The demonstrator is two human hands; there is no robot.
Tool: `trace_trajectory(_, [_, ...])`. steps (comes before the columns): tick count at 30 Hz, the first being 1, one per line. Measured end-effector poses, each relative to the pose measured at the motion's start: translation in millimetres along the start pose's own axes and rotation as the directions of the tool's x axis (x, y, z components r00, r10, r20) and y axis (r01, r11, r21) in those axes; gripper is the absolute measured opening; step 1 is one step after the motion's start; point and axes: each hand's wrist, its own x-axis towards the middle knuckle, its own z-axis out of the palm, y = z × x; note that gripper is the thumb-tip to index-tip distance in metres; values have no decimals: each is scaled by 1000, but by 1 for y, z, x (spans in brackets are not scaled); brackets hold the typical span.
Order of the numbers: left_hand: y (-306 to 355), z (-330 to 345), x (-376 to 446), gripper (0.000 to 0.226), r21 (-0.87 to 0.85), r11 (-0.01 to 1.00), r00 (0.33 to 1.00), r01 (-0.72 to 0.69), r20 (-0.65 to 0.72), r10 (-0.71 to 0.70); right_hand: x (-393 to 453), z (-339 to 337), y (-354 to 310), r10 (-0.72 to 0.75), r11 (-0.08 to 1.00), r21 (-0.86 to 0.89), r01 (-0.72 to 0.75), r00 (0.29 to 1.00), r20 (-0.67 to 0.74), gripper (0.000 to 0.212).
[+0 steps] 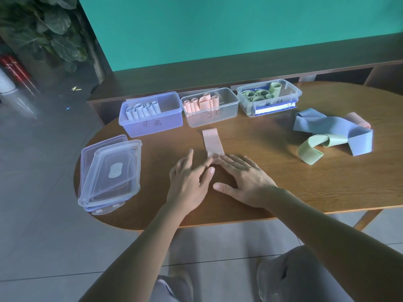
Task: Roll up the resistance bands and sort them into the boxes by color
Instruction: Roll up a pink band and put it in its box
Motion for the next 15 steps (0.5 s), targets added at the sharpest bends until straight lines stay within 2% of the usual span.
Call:
trace_trajectory(5, [1, 1, 2, 46, 64, 997, 999, 32, 22, -33, 5, -3, 7, -17, 1000, 9, 17, 1000, 17, 76])
trace_trajectory(10, [3, 3, 9, 50, 103, 994, 996, 47, 71, -54, 12, -5, 9, 1, 1000, 7, -1, 1000, 18, 81])
trace_trajectory(13, [4, 4, 8, 50, 120, 993, 1000, 1, -16, 1, 16, -4, 11, 6, 1000, 5, -6, 1000, 13, 80])
trace_trajectory(15, [4, 4, 7, 50, 142, 990, 1000, -20, -18, 23, 19, -3, 13, 7, 1000, 0, -7, 1000, 12, 78])
